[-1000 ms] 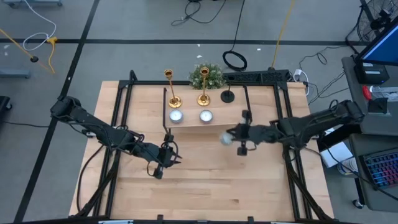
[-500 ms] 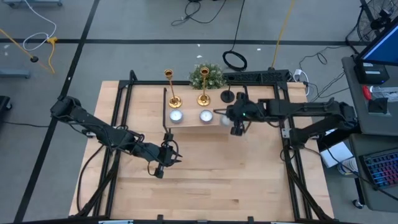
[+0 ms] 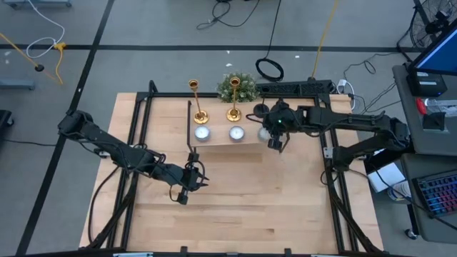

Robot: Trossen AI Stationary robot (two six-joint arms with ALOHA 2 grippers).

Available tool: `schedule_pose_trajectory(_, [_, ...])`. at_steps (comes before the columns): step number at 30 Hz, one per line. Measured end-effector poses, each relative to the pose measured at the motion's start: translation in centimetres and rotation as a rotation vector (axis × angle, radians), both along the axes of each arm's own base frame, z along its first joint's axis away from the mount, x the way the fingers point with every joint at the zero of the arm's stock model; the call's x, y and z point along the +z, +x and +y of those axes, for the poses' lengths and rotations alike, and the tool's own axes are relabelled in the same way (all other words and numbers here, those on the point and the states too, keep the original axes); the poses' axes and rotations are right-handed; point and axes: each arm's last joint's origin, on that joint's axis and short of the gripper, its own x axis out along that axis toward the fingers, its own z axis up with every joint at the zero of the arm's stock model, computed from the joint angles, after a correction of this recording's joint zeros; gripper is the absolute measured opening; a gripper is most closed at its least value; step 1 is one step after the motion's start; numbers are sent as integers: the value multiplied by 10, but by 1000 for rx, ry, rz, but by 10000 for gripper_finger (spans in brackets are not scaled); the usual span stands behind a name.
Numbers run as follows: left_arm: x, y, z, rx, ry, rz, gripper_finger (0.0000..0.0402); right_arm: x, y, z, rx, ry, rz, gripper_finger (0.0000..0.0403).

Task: Pick & Place candle stick holders
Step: Align the blue scented candle with the pink scented candle on the shelf, then return to Home Position

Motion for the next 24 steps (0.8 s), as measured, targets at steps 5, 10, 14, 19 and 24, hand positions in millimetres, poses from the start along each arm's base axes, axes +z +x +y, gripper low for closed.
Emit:
schedule_pose_trajectory(5, [0,0,0,0,0,0,88,0,0,0,43,-32,19,22])
schedule_pose_trajectory(10, [0,0,0,0,-1,0,88,1,1,-1,31,-59,16,60])
schedule_pose_trajectory(14, [0,0,0,0,-1,-2,88,4,3,-2,6,-90,-23,91])
schedule_pose_trajectory(19, [8,-4,1,3,-19,-35,88,18,1,1,15,-107,-138,112])
schedule_pose_trajectory(24, [36,-21,11,71,-81,-148,88,39,-16,13,52,-125,-225,116])
